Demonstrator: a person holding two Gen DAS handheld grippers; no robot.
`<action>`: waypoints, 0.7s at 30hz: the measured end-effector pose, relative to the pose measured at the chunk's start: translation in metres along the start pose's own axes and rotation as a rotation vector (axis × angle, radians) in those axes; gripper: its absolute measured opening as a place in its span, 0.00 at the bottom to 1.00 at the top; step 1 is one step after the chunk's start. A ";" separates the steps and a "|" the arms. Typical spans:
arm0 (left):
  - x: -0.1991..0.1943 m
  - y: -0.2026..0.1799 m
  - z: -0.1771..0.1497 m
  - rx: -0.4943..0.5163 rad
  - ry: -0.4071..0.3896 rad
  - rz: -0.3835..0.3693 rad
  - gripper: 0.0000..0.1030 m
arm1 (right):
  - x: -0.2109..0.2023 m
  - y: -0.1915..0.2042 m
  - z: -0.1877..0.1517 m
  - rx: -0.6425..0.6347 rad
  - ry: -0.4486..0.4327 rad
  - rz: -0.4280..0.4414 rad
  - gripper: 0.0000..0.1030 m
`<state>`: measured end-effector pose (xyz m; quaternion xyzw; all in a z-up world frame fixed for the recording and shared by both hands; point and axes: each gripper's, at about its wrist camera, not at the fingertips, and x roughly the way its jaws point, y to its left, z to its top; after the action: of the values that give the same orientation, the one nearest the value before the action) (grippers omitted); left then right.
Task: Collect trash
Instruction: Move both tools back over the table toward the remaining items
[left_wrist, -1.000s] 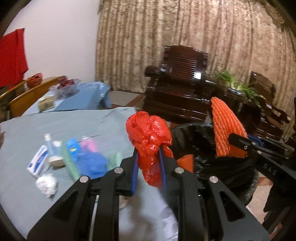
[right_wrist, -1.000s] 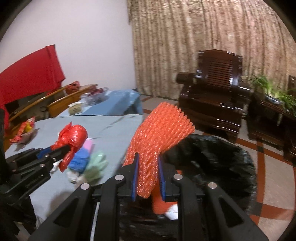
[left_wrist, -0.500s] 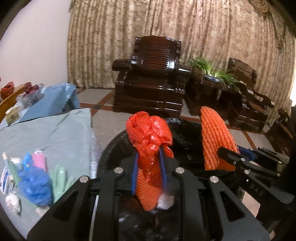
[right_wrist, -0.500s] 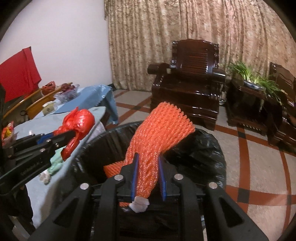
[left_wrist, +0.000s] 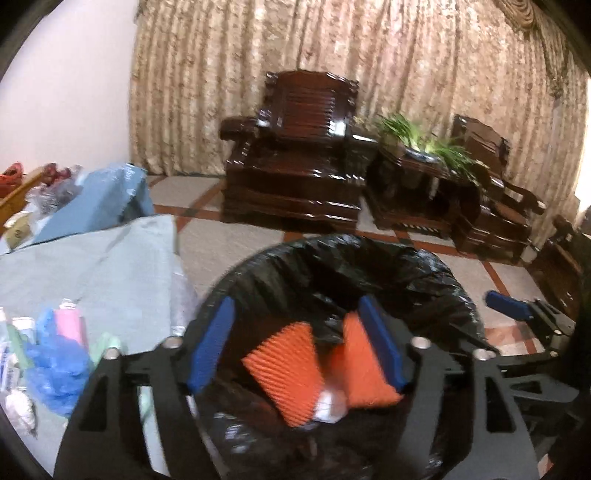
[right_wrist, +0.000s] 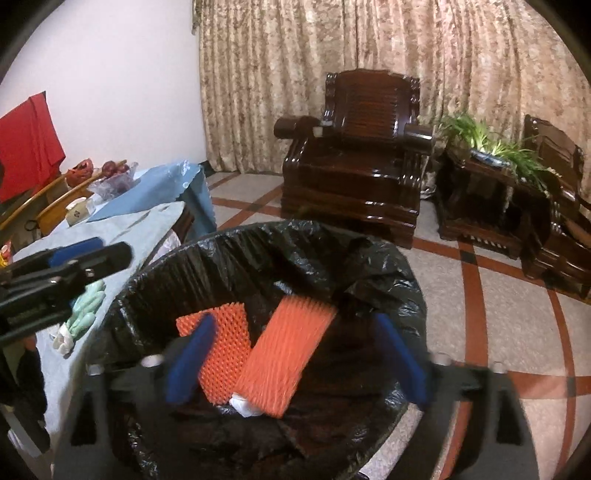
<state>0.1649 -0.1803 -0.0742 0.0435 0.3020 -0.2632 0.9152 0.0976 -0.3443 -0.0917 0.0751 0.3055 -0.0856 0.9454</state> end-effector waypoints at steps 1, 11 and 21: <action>-0.004 0.003 0.001 -0.005 -0.008 0.010 0.78 | -0.002 0.002 0.000 0.007 0.002 0.008 0.94; -0.071 0.065 -0.009 -0.061 -0.072 0.171 0.89 | -0.023 0.054 0.014 0.011 -0.051 0.136 0.94; -0.138 0.144 -0.045 -0.153 -0.079 0.389 0.89 | -0.021 0.145 0.013 -0.085 -0.044 0.304 0.94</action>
<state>0.1203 0.0165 -0.0431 0.0211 0.2709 -0.0593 0.9606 0.1182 -0.2031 -0.0563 0.0786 0.2732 0.0696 0.9562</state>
